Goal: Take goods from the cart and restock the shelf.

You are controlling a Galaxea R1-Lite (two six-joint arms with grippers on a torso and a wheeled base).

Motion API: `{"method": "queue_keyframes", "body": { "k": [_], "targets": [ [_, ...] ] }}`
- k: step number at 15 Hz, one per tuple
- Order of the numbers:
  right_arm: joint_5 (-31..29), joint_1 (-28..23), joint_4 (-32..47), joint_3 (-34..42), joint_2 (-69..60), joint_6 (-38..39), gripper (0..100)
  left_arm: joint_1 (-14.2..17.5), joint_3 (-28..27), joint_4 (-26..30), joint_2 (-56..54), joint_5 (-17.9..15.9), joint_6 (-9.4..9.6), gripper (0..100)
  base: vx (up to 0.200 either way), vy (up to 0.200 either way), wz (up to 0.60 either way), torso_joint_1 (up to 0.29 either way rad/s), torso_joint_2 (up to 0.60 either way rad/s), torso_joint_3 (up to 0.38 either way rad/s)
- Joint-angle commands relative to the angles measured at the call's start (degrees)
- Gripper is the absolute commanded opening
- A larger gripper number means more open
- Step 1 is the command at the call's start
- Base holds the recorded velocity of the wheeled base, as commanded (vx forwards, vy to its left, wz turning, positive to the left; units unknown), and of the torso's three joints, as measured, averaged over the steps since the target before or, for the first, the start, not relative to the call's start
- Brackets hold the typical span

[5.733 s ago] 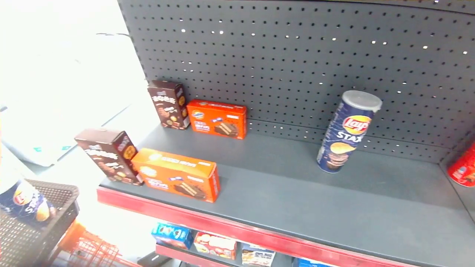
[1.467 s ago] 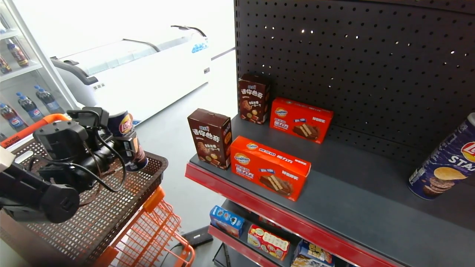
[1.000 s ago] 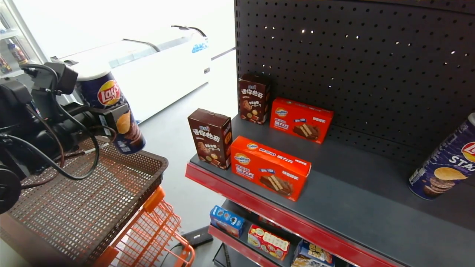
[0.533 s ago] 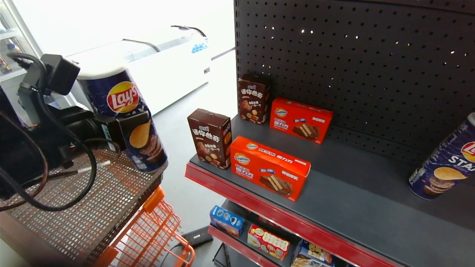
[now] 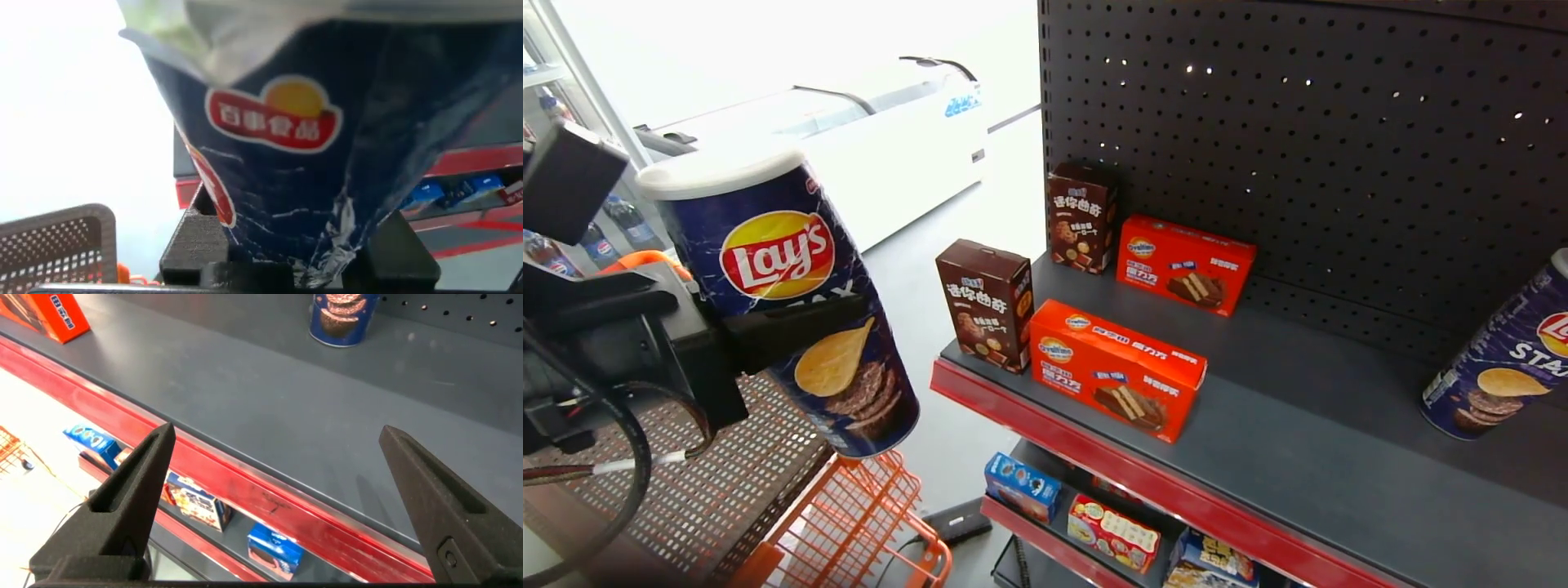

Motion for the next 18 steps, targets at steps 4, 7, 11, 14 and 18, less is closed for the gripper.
{"method": "queue_keyframes", "body": {
  "k": [4, 7, 11, 14, 18],
  "targets": [
    [0.0, 0.0, 0.0, 0.0, 0.1, 0.0, 100, -4.8, 0.4, -0.6, -0.3, -2.4, -0.27, 0, 0.000, 0.000, 0.00, 0.000, 0.00, 0.000],
    [0.0, 0.0, 0.0, 0.0, 0.1, 0.0, 100, -6.8, 1.3, -0.7, -0.4, -3.5, -0.35, 0, 0.000, 0.000, 0.00, 0.000, 0.00, 0.000],
    [0.1, 0.0, 0.0, 0.0, 0.1, 0.0, 100, -8.6, 1.4, -0.7, 0.4, -4.4, -0.53, 0, 0.000, 0.000, 0.00, 0.000, 0.00, 0.000],
    [0.1, 0.0, -0.1, 0.0, 0.1, -0.2, 100, -8.6, 0.8, -0.8, 1.1, -7.2, -0.53, 0, 0.000, 0.000, 0.00, 0.000, 0.00, 0.000],
    [0.1, 0.0, -0.1, 0.0, 0.1, -0.1, 100, -9.4, 0.0, -0.9, 1.7, -9.6, -0.44, 0, 0.000, 0.000, -0.15, 0.001, 0.00, 0.001]
  ]
}}
